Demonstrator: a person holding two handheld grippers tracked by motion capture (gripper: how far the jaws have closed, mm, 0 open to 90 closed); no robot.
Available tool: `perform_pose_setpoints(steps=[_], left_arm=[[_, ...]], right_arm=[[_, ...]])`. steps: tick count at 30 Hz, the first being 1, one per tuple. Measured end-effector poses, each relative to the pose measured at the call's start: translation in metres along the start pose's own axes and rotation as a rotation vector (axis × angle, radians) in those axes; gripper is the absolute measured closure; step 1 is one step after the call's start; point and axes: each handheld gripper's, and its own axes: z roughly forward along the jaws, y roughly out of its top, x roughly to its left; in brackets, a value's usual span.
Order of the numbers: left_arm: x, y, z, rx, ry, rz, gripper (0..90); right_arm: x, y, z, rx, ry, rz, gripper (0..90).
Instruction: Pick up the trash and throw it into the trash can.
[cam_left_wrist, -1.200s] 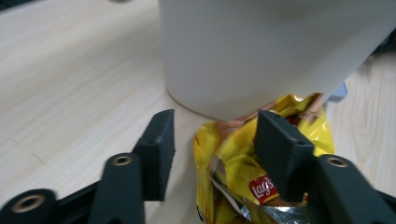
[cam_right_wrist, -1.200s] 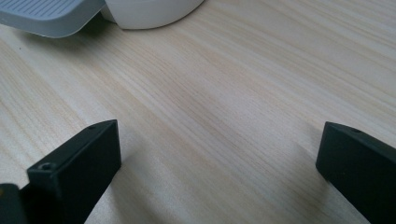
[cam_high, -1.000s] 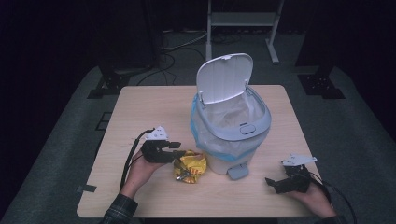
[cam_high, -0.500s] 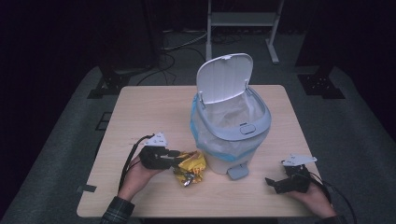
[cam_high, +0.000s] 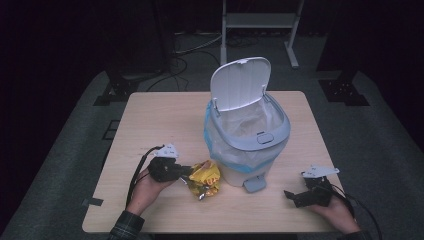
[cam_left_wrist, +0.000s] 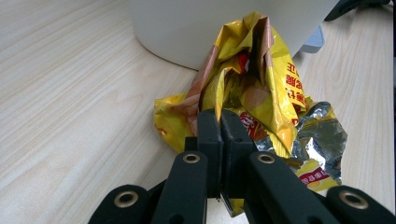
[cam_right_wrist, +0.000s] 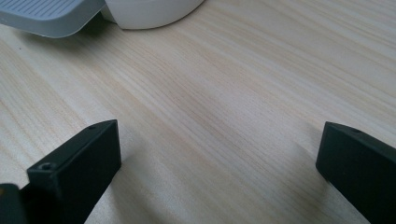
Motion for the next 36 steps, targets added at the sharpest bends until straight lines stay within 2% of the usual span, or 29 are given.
perform_pose_setpoints(steps=[8, 15, 36], left_arm=[[0.001, -0.002, -0.005, -0.009, 0.010, 0.002, 88.3], [0.003, -0.002, -0.013, -0.040, -0.002, -0.005, 88.3], [0.002, 0.003, -0.031, -0.076, -0.019, 0.002, 88.2]], right_arm=[[0.000, 0.000, 0.000, 0.000, 0.000, 0.000, 0.0], [0.000, 0.000, 0.000, 0.000, 0.000, 0.000, 0.0], [0.000, 0.000, 0.000, 0.000, 0.000, 0.000, 0.0]])
